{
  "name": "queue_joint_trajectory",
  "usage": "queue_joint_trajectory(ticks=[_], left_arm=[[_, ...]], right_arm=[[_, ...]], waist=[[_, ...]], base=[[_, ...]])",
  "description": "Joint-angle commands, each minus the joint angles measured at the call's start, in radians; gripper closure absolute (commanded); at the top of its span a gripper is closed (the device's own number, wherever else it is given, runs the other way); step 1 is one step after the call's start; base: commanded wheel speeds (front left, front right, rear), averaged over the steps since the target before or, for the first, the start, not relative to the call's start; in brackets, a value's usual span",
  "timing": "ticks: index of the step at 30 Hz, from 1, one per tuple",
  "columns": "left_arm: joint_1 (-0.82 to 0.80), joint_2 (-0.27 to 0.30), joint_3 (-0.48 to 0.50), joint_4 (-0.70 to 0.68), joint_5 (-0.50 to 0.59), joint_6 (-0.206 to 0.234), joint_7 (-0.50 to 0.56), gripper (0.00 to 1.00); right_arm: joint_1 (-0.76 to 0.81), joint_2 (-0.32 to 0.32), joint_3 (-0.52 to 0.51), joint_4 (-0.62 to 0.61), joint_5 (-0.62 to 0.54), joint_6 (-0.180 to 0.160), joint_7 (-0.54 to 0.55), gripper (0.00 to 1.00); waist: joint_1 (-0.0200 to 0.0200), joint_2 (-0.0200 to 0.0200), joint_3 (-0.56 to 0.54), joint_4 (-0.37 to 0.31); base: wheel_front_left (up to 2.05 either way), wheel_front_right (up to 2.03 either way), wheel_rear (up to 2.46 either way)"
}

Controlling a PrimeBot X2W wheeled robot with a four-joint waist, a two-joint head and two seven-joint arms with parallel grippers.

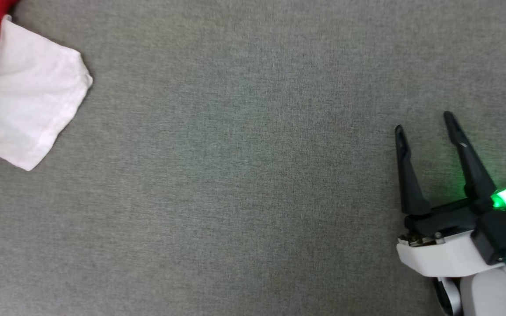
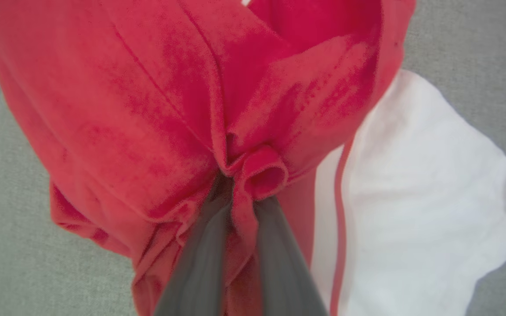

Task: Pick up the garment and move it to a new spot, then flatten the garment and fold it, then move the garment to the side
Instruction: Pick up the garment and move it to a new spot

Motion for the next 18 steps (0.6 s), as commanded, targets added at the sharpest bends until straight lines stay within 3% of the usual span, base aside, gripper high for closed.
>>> queue_joint_trajectory(ticks=[1, 8, 12, 18], left_arm=[[-0.011, -0.004, -0.009, 0.001, 0.009, 0.001, -0.027, 1.00], [-0.037, 0.012, -0.027, -0.057, -0.003, 0.001, -0.187, 1.00], [-0.052, 0.050, -0.065, -0.130, 0.013, 0.001, -0.244, 1.00], [-0.072, 0.042, -0.131, -0.247, 0.034, 0.001, -0.315, 1.00]], right_arm=[[0.004, 0.000, 0.006, 0.024, -0.004, 0.000, 0.000, 0.00], [0.014, 0.000, 0.017, 0.085, 0.023, 0.000, -0.001, 0.00], [0.029, 0.000, 0.027, 0.108, 0.041, 0.000, -0.001, 0.00], [0.051, 0.000, 0.028, 0.137, 0.081, 0.000, -0.002, 0.00]], waist=[[-0.0001, -0.0001, -0.030, 0.006], [-0.0001, -0.0001, -0.181, 0.008], [-0.0001, -0.0001, -0.276, 0.000], [-0.0001, -0.0001, -0.402, -0.018]], base=[[0.00, 0.00, 0.00], [0.00, 0.00, 0.00], [0.00, 0.00, 0.00], [0.00, 0.00, 0.00]])
